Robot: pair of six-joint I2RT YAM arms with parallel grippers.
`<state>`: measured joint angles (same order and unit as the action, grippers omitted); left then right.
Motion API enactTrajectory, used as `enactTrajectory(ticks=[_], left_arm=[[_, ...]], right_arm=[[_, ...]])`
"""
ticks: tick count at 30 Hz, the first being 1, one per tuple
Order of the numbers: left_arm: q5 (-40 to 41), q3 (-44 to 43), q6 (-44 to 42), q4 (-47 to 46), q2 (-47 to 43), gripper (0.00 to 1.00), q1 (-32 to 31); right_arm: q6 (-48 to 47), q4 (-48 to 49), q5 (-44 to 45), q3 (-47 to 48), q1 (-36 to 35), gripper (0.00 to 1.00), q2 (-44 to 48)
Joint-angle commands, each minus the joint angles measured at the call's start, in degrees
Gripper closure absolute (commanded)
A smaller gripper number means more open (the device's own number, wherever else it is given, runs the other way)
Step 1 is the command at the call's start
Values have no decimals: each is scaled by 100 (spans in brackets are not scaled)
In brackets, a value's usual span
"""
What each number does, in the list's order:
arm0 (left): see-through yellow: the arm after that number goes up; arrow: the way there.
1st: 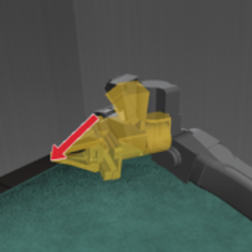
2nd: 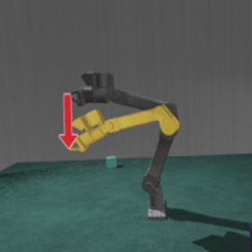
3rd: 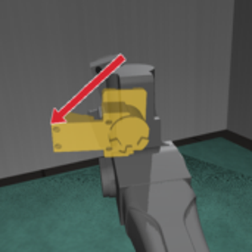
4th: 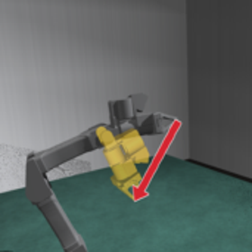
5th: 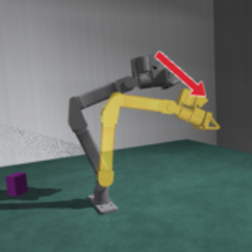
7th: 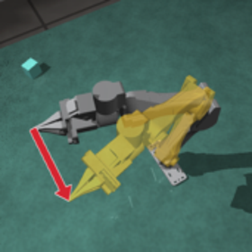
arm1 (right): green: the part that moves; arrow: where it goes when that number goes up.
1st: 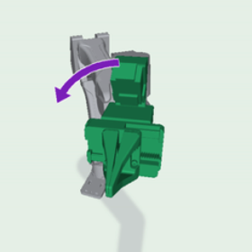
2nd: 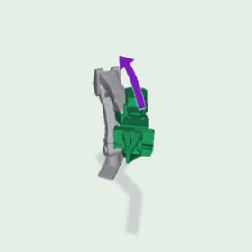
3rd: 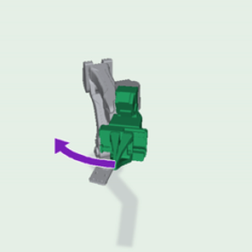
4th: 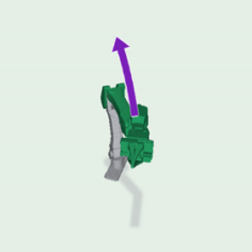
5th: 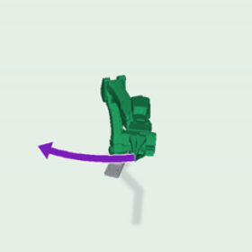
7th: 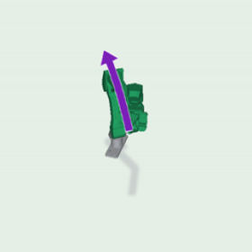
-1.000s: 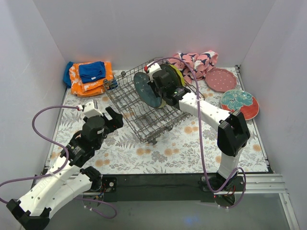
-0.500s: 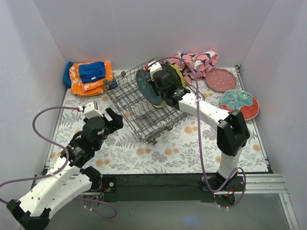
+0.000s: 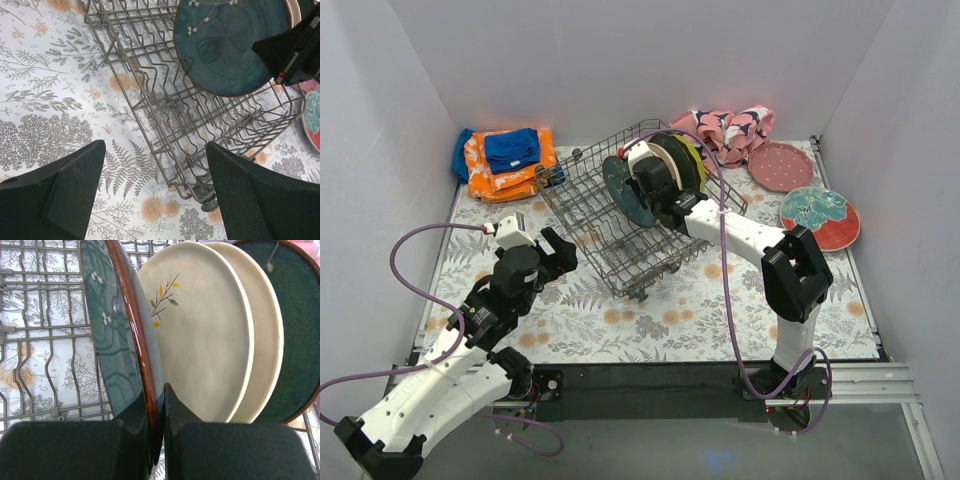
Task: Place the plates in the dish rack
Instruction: Insert the plate into the dish rack
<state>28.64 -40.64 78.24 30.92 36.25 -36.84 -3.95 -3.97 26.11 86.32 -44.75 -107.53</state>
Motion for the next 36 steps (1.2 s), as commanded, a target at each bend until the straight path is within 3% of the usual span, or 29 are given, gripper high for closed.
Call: enactTrajectory(ticks=[1, 5, 15, 16, 24, 26, 36], left_arm=[[-8, 56, 25, 28, -65, 20, 28], [-43, 48, 25, 20, -65, 20, 28], [-96, 30, 51, 20, -83, 20, 28], [-104, 21, 51, 20, -74, 20, 28], [-149, -58, 34, -7, -30, 20, 28], [-175, -75, 34, -7, -21, 20, 28], [-324, -102, 51, -33, -30, 20, 28]], right_arm=[[34, 1109, 62, 51, -51, 98, 127], [8, 1091, -27, 7, -77, 85, 118], [25, 995, -176, -63, -69, 75, 126], [25, 977, -185, -72, -86, 69, 144], [-89, 898, -308, -98, -104, 64, 346], [-124, 863, -343, -98, -104, 57, 425], [-194, 538, -905, -142, -174, 53, 671]])
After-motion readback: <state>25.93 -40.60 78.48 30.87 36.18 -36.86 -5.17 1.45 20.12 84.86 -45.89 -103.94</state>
